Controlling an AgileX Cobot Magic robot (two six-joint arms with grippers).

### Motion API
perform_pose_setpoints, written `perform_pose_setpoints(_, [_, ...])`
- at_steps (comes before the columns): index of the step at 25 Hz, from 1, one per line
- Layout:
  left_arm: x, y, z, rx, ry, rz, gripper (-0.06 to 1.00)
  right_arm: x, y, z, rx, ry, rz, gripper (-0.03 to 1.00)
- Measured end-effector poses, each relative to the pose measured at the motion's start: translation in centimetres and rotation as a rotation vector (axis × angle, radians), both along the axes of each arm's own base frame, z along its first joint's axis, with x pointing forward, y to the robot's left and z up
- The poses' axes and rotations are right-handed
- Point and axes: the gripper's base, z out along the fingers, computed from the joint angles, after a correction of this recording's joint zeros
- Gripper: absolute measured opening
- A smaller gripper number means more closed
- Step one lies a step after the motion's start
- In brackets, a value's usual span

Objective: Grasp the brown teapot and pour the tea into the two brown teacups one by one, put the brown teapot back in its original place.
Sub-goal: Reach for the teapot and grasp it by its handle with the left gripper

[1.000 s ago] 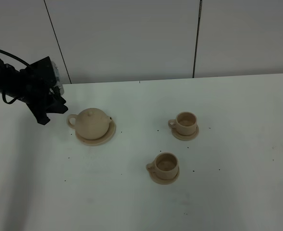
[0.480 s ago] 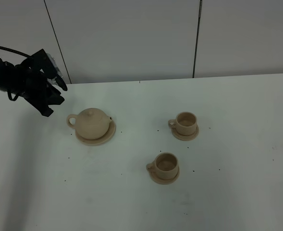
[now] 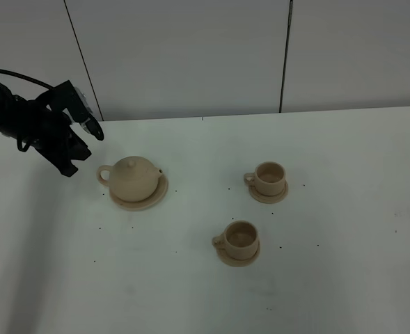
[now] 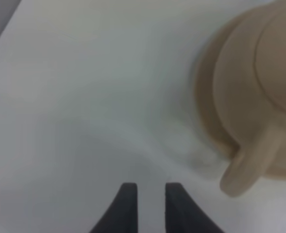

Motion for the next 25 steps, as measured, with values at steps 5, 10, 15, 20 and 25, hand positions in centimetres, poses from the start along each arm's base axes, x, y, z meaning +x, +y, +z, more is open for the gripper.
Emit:
perform_pose_setpoints(5, [0.4, -0.8, -1.2, -0.002, 0.0, 0.015, 0.21, 0.0, 0.0, 0.0, 0.0, 0.0, 0.0, 0.32])
perform_pose_setpoints(10, [0.5, -1.4, -1.1, 0.0, -0.015, 0.013, 0.21, 0.0, 0.0, 0.0, 0.0, 0.0, 0.0, 0.32])
perform_pose_setpoints(15, [0.6, -1.9, -1.0, -0.037, -0.021, 0.029, 0.21, 0.0, 0.0, 0.0, 0.0, 0.0, 0.0, 0.32])
perform_pose_setpoints(20, [0.6, -2.0, -1.0, -0.045, -0.019, 0.03, 0.21, 0.0, 0.0, 0.0, 0.0, 0.0, 0.0, 0.32])
perform_pose_setpoints(25, [0.6, -2.1, -1.0, -0.049, -0.016, 0.036, 0.21, 0.0, 0.0, 0.0, 0.0, 0.0, 0.0, 0.32])
